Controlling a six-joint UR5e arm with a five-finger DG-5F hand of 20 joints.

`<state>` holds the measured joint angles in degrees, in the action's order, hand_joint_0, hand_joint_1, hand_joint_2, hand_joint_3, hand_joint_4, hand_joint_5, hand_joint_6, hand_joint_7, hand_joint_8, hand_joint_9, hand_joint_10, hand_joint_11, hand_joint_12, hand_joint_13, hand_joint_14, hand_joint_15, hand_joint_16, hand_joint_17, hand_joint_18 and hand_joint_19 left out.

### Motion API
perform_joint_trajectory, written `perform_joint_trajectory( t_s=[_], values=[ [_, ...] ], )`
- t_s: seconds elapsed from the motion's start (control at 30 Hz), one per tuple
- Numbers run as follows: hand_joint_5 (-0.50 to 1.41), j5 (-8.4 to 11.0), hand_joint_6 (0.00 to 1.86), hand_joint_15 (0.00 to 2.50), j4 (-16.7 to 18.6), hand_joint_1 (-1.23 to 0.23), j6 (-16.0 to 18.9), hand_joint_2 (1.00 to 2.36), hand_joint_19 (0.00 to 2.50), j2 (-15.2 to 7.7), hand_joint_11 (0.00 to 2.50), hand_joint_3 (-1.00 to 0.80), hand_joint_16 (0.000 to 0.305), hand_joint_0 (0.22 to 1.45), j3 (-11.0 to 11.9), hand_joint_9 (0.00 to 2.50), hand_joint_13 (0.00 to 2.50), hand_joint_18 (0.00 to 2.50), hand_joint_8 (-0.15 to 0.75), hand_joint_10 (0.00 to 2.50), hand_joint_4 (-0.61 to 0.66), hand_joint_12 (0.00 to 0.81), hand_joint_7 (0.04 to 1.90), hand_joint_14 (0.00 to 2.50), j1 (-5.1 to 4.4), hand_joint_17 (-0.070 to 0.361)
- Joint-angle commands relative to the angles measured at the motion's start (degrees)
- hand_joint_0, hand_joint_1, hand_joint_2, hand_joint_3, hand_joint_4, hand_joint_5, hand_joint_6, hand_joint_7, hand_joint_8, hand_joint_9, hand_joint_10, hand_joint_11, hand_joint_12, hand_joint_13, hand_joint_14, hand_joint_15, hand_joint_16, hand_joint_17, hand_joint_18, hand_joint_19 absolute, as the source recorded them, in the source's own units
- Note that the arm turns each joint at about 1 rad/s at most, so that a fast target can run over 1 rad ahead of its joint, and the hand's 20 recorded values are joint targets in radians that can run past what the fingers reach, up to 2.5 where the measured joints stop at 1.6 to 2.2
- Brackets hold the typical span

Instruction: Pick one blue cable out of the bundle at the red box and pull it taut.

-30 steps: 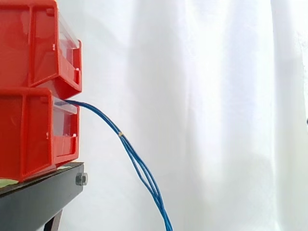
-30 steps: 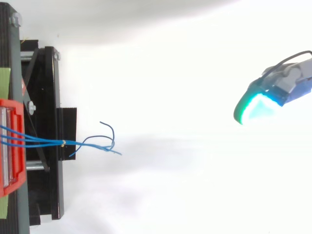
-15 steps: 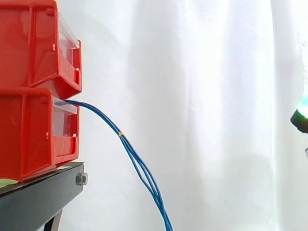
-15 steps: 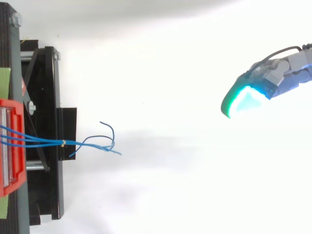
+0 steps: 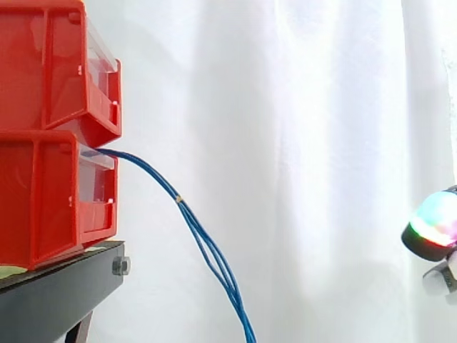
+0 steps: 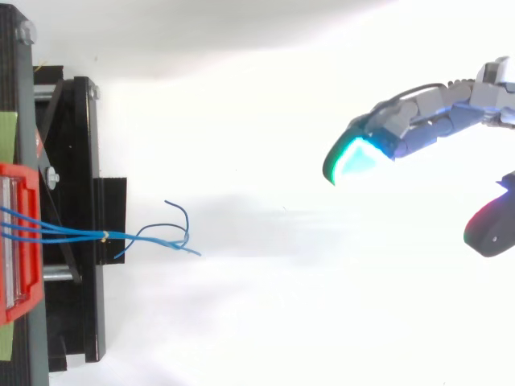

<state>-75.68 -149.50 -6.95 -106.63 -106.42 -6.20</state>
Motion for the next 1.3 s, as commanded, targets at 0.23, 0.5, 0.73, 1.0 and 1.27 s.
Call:
perform_joint_trajectory(
  t_s=[0.23,0.5,0.73,1.0,1.27],
  values=[
    [-0.18,8.27,0.50,0.10,7.65,-0.76,0.36,1.00,0.12,-5.60,0.21,-0.50,0.064,0.46,1.83,0.58,0.28,0.11,0.341,0.00,0.29,0.382,0.68,0.00,-0.13,0.144],
    [-0.17,5.37,0.50,0.11,5.28,-0.76,0.54,1.00,0.14,-11.75,0.23,-0.50,0.063,0.47,9.47,0.61,0.30,0.14,0.344,0.00,0.31,0.382,0.69,0.00,0.05,0.142],
    [-0.17,-0.87,0.50,0.12,0.35,-0.73,1.86,1.00,0.16,-20.98,0.25,-0.50,0.062,0.48,21.86,0.65,0.33,0.16,0.350,0.00,0.32,0.380,0.70,0.00,0.31,0.139],
    [-0.16,-3.24,0.50,0.12,-3.95,-0.72,3.53,1.00,0.16,-26.08,0.26,-0.50,0.061,0.49,31.97,0.66,0.34,0.18,0.354,0.01,0.33,0.378,0.71,0.00,-0.22,0.138],
    [-0.16,-3.42,0.50,0.14,-3.16,-0.71,3.70,1.00,0.17,-29.68,0.27,-0.50,0.061,0.49,36.10,0.67,0.34,0.17,0.354,0.00,0.34,0.383,0.71,0.01,-0.22,0.138]
  ],
)
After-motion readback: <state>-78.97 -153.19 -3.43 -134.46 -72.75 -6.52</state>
